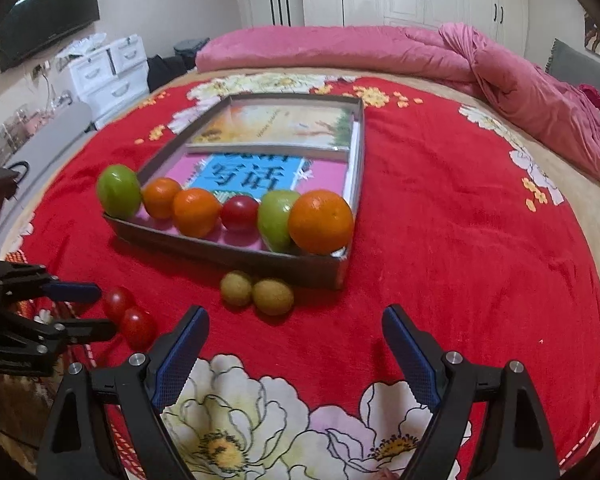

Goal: Organize fruits
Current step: 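Grasp a red cherry tomato with the left tool while the right tool grasps a small brown fruit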

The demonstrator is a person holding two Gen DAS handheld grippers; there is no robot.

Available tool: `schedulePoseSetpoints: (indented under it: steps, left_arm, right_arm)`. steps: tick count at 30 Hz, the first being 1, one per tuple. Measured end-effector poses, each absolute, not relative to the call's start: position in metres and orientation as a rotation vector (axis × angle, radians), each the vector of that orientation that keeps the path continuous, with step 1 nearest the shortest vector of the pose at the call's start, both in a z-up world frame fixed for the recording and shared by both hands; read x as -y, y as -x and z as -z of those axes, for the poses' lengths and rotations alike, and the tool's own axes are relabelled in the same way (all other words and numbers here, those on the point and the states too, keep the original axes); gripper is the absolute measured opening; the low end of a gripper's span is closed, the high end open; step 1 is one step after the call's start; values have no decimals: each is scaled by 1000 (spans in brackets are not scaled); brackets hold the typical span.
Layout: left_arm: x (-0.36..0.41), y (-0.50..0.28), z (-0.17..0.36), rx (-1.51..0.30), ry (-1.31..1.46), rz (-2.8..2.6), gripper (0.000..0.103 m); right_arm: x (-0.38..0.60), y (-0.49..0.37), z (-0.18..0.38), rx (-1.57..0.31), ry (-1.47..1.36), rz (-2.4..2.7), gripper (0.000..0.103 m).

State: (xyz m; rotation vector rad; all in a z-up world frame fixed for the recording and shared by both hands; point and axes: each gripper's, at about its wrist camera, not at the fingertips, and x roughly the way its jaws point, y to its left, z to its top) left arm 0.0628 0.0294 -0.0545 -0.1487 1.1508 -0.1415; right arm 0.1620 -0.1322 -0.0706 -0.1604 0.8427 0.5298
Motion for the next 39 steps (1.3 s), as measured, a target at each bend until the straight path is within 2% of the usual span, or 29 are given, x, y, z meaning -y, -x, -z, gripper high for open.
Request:
schedulePoseSetpoints:
  steps: [2, 7, 16, 34, 39]
  left_arm:
    - [-29, -65, 55, -1144, 148, 146, 50]
    - [-28, -69, 55, -1136, 150, 155, 47]
    - [-26, -75, 57, -1127, 155, 158, 42]
    - [-22, -80, 61, -1129, 146, 161, 36]
    - [-22, -81, 63, -1128, 144, 166, 32]
  right_arm:
    - [132, -166, 75, -859, 163, -520, 86]
    - [134, -176, 84, -889, 142, -513, 73]
    - [129, -184, 89, -900, 149, -540, 54]
    - [104, -187, 96, -891, 197, -636, 28]
    - [103, -188, 96, -889, 189, -641, 27]
